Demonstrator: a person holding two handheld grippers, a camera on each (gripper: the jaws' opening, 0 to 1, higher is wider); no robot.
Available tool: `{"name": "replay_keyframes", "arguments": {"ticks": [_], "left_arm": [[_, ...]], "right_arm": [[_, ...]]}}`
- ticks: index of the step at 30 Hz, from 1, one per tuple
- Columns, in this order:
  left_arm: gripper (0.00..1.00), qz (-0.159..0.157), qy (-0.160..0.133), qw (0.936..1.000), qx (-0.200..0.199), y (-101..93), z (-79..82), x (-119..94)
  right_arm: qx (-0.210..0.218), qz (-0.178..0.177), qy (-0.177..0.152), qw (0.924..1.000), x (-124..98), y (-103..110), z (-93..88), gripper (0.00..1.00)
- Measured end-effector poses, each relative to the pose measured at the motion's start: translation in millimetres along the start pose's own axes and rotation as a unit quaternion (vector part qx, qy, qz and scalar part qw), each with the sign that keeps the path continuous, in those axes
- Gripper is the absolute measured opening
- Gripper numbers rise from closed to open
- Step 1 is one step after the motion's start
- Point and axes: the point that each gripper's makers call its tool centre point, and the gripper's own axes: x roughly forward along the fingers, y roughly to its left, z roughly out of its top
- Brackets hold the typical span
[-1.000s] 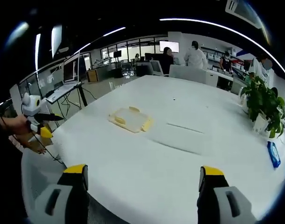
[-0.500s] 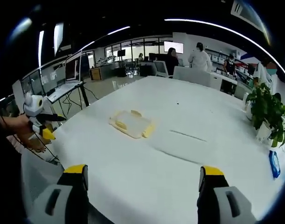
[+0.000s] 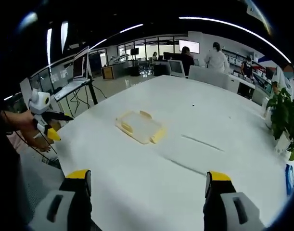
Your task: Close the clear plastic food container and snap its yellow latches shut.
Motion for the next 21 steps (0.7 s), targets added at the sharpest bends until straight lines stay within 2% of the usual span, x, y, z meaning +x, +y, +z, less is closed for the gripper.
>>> {"name": "replay_keyframes", "arguments": {"ticks": [21], "left_arm": [[0.99, -0.007, 0.020, 0.9989, 0.042, 14.5, 23.0, 30.1]], "right_arm": [[-0.035, 0.035, -0.005, 0.9987, 37.9, -14.6, 25.3, 1.00]]}}
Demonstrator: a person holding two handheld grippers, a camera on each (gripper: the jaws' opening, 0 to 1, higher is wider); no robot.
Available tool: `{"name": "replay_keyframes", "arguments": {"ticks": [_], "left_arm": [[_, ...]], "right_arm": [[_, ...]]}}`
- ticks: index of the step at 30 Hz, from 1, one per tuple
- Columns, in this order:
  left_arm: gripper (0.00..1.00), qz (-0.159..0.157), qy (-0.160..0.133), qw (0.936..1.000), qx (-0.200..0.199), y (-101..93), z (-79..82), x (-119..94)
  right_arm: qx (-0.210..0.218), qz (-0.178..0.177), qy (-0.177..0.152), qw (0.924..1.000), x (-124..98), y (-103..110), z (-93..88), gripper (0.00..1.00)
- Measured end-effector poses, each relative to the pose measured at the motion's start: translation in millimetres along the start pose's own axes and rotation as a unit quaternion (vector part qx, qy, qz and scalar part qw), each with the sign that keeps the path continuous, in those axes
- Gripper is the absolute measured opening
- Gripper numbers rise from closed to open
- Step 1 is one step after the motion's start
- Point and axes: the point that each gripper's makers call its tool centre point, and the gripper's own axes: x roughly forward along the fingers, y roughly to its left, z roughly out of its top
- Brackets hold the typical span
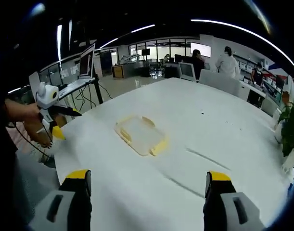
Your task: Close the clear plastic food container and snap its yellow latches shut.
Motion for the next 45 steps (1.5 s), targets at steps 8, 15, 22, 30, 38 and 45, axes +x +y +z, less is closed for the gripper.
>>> {"name": "replay_keyframes", "arguments": {"ticks": [8, 15, 22, 30, 38, 45], "left_arm": [[0.99, 0.001, 0.011, 0.9998, 0.014, 6.9, 4.4, 7.5], [0.99, 0.002, 0.019, 0.9994, 0.030, 9.0, 12.8, 14.7], [0.99, -0.003, 0.017, 0.9988, 0.045, 12.2, 28.7, 27.8], [0.99, -0.012, 0.028, 0.9973, 0.067, 14.8, 32.8, 35.6], [0.99, -0.018, 0.045, 0.9949, 0.088, 24.7, 34.8, 39.6], [0.99, -0.032, 0.056, 0.9910, 0.117, 30.1, 40.3, 50.8]], "right_arm": [[-0.022, 0.019, 0.008, 0.9995, 10.4, -5.5, 0.0, 1.00], [-0.071, 0.051, 0.023, 0.9959, 17.9, -9.0, 10.6, 0.98], [-0.103, 0.062, 0.006, 0.9928, 28.0, -18.0, 38.9, 0.98], [-0.132, 0.085, 0.019, 0.9875, 38.7, -17.2, 38.1, 0.99], [-0.142, 0.097, 0.024, 0.9848, 44.9, -20.3, 37.9, 0.99], [-0.172, 0.112, 0.039, 0.9778, 54.5, -22.0, 33.7, 0.99]]}}
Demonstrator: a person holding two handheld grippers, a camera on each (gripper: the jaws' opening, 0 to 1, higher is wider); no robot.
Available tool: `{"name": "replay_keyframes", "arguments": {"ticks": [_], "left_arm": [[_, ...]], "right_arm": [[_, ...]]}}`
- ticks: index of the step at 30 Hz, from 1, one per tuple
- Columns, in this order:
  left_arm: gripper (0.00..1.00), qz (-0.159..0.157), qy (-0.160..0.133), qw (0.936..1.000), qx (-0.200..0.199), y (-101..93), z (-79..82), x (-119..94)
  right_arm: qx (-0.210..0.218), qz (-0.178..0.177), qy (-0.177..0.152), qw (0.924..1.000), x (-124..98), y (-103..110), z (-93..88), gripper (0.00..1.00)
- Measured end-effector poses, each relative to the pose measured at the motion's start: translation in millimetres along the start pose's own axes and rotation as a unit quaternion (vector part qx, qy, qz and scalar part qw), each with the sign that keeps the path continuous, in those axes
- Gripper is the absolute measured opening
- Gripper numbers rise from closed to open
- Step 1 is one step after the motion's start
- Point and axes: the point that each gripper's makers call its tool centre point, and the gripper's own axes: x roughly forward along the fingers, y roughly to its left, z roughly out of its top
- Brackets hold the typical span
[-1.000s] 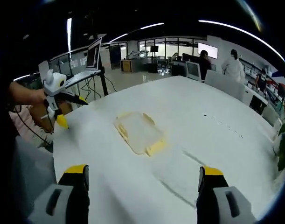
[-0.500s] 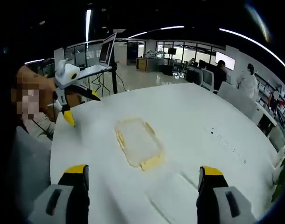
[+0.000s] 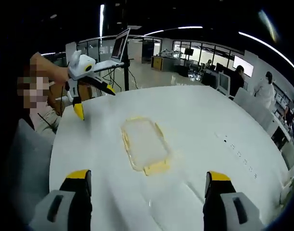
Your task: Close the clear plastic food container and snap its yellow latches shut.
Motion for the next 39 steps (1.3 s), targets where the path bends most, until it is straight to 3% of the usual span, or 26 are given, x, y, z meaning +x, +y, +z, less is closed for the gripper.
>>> {"name": "replay_keyframes", "arguments": {"ticks": [15, 23, 26, 32, 39], "left_arm": [[0.99, -0.042, 0.043, 0.9960, 0.066, 0.4, -4.9, 15.7], [0.98, -0.080, 0.067, 0.9866, 0.126, 1.5, -3.4, 23.0], [0.98, -0.104, 0.075, 0.9783, 0.163, -0.8, -4.0, 24.9], [0.97, -0.126, 0.084, 0.9692, 0.194, 4.4, -5.0, 30.1], [0.92, -0.141, 0.080, 0.9661, 0.201, 10.5, 0.3, 36.7]], "right_arm": [[-0.032, 0.030, 0.002, 0.9990, 15.9, -8.7, 1.7, 0.99], [-0.052, 0.063, 0.010, 0.9966, 26.3, -5.3, -0.4, 0.96], [-0.065, 0.070, 0.018, 0.9953, 28.9, -4.3, -2.1, 0.93], [-0.082, 0.078, 0.030, 0.9931, 36.2, -4.4, -5.7, 0.89], [-0.095, 0.082, 0.046, 0.9911, 47.8, -7.6, -8.4, 0.86]]}}
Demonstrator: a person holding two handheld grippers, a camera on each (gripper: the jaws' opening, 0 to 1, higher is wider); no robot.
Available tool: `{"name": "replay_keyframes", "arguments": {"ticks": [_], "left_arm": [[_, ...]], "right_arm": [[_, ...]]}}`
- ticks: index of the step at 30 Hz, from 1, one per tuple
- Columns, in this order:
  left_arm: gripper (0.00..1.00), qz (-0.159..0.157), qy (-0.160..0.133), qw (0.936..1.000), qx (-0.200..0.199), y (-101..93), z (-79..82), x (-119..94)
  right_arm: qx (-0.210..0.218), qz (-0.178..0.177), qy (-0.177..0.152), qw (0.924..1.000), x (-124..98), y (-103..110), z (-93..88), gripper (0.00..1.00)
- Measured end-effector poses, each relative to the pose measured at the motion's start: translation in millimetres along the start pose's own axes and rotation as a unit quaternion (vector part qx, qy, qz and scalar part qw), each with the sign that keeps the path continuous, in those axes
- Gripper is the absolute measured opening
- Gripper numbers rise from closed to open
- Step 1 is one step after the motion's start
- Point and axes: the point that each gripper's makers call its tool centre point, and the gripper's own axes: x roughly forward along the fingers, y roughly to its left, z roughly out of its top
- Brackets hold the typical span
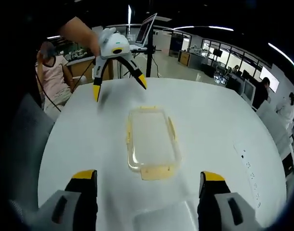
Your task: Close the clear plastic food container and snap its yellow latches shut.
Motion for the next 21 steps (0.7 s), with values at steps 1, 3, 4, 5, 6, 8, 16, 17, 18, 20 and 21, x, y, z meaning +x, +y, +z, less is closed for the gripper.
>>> {"name": "replay_keyframes", "arguments": {"ticks": [1, 3, 4, 5, 6, 8, 16, 17, 18, 20, 21], "left_arm": [[0.91, -0.004, -0.002, 1.0000, 0.002, 0.7, 1.0, 0.9], [0.87, -0.021, -0.009, 0.9997, -0.001, 1.2, 4.0, 3.0], [0.85, -0.024, -0.014, 0.9996, -0.003, 1.8, 5.5, 3.2], [0.83, -0.023, -0.015, 0.9996, -0.002, 4.3, 6.4, 3.3], [0.82, -0.021, -0.015, 0.9997, 0.002, 7.9, 7.3, 4.3], [0.77, -0.026, -0.013, 0.9996, 0.009, 12.4, 7.8, 6.0], [0.64, -0.060, -0.055, 0.9967, -0.006, 34.9, 32.0, 12.3], [0.62, -0.059, -0.055, 0.9967, -0.003, 37.0, 33.0, 13.6], [0.63, -0.062, -0.057, 0.9965, 0.001, 36.9, 34.5, 15.7], [0.67, -0.075, -0.046, 0.9960, 0.013, 34.5, 33.7, 22.7], [0.67, -0.085, -0.038, 0.9951, 0.035, 32.0, 31.6, 24.0]], "right_arm": [[-0.003, -0.002, 0.005, 1.0000, 1.5, -1.3, -0.4, 0.85], [-0.001, -0.002, 0.017, 0.9998, 5.1, -4.6, -3.4, 0.79], [0.012, -0.003, 0.025, 0.9996, 5.9, -6.7, -6.4, 0.75], [0.030, 0.002, 0.026, 0.9992, 7.8, -7.6, -7.7, 0.72], [0.029, 0.006, 0.024, 0.9993, 8.8, -7.7, -6.8, 0.71], [0.026, 0.005, 0.030, 0.9992, 10.2, -9.1, -8.2, 0.66], [0.045, 0.028, 0.053, 0.9972, 21.5, -12.7, -11.4, 0.55], [0.028, 0.021, 0.067, 0.9971, 21.3, -15.9, -15.4, 0.52], [0.013, 0.021, 0.069, 0.9973, 22.4, -16.5, -15.3, 0.51], [0.010, 0.013, 0.080, 0.9967, 25.3, -18.2, -16.6, 0.51], [-0.012, 0.016, 0.092, 0.9956, 27.1, -18.4, -18.2, 0.50]]}}
